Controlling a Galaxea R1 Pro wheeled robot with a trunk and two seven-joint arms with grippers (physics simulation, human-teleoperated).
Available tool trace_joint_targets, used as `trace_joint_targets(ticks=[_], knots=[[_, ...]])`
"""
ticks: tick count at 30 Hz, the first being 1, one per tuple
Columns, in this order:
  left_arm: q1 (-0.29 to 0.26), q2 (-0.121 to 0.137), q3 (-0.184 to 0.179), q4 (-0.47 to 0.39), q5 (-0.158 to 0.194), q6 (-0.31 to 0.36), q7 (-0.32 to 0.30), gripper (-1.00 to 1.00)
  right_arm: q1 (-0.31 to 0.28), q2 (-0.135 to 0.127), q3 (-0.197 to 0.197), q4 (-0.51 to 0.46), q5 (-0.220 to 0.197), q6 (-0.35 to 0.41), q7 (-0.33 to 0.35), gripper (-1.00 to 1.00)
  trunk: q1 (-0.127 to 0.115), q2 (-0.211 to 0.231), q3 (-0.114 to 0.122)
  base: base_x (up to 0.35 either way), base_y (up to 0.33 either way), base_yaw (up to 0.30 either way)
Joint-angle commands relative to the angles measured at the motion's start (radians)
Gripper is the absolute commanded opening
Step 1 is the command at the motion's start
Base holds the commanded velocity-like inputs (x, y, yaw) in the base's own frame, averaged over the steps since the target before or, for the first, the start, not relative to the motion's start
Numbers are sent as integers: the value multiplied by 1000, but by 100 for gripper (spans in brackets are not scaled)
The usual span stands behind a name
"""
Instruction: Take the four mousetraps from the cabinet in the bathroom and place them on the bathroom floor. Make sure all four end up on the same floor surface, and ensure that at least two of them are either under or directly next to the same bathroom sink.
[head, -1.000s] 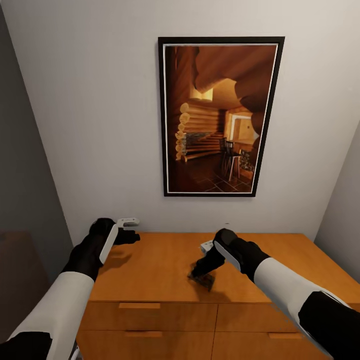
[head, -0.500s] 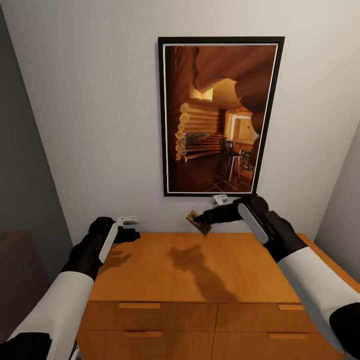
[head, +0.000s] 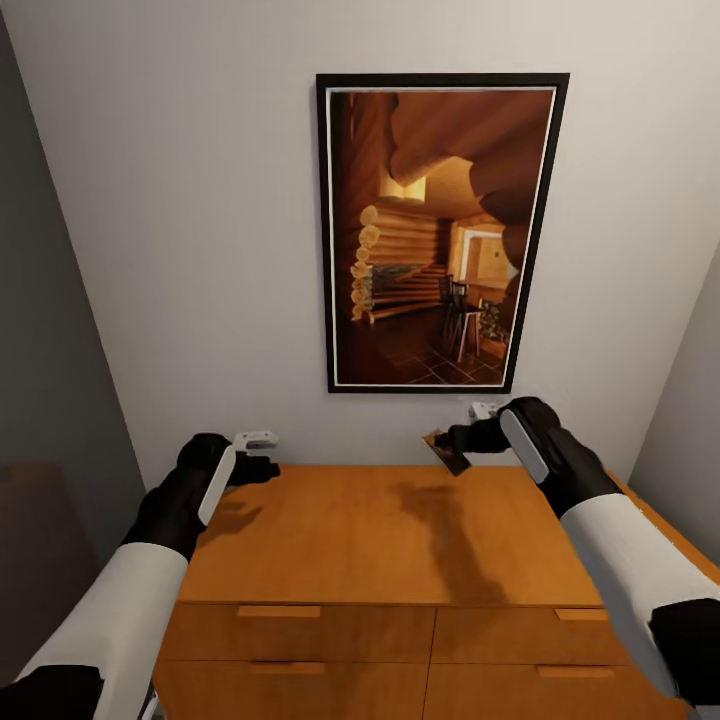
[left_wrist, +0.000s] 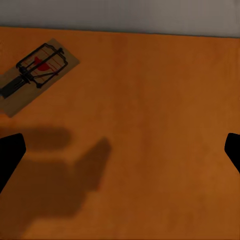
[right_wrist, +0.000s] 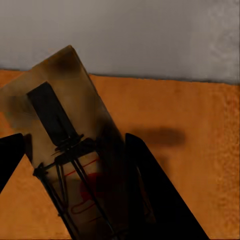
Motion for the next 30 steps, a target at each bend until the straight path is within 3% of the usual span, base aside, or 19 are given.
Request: trace_joint_targets(ticks=[1, 2, 5, 10, 15, 30], knots=[[-1, 0, 0, -6, 8, 4, 6, 100, -1, 1, -29, 9, 2, 3, -58, -100, 0, -1, -1, 0, 0, 0], [-1, 0, 0, -9, 8, 4, 6, 100, -1, 2, -47, 12, 5, 3, -84, -100, 0, -1, -1, 0, 0, 0], [-1, 0, 0, -21, 7, 5, 6, 100, -1, 5, -157, 21, 13, 3, -170, -100, 0, -1, -1, 0, 0, 0], [-1, 0, -1, -25, 10, 5, 6, 100, -1, 5, -236, 25, 21, 3, -206, -100, 0, -1, -1, 0, 0, 0], [-1, 0, -1, -26, 14, 5, 6, 100, -1, 4, -254, 25, 23, 3, -214, -100, 0, -1, -1, 0, 0, 0], [-1, 2, 0, -21, 11, 5, 7, 100, -1, 2, -255, 25, 22, 3, -215, -100, 0, -1, -1, 0, 0, 0]])
